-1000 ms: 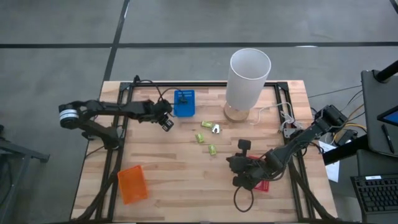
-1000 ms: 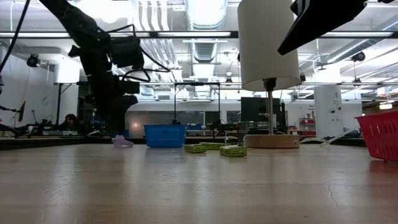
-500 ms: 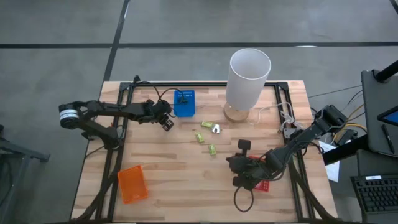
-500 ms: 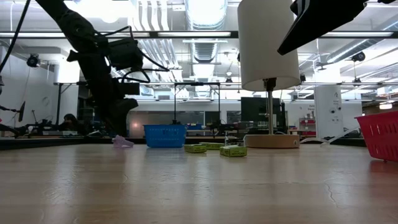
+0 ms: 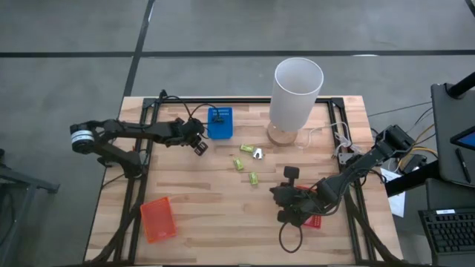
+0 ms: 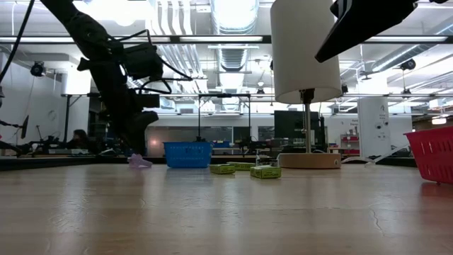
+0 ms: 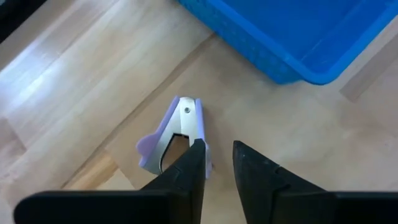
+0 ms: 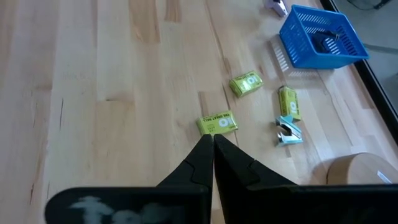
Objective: Pick and place Stapler, Stapler remover, tape
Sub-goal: Put the purple staple remover into the blue bin
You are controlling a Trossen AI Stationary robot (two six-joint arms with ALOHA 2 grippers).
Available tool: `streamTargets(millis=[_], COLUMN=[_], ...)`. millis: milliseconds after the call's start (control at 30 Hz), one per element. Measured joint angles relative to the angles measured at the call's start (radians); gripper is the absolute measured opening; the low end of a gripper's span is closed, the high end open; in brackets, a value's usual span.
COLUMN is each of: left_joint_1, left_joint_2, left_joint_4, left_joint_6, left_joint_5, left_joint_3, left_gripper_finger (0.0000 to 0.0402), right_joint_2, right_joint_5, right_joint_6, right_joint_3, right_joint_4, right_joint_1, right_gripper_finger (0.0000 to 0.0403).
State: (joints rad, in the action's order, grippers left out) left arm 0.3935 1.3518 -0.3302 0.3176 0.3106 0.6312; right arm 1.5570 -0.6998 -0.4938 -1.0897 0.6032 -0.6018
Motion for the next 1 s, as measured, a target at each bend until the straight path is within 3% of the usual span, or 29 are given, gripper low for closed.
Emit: streamTargets(millis=[633, 1000], left_joint_1=[0.000, 0.000], left_joint_2=[0.001, 0.000], left_joint_4=[0.130, 0.125], left_joint_6=[0.046, 0.052], left_joint_5=[0.000, -0.017], left_joint_3=[-0.116, -0.104], left_gripper_finger=[0.0066, 0.0017], right_joint_2=[0.000, 0.000], right_joint_5=[0.000, 0.000], right_joint_6=[0.005, 0.007], right_joint_3=[0.000, 0.002], right_joint_4=[-0.011, -0.012], right_joint_1=[0.000, 0.000], right_gripper_finger=[0.0008, 0.0008])
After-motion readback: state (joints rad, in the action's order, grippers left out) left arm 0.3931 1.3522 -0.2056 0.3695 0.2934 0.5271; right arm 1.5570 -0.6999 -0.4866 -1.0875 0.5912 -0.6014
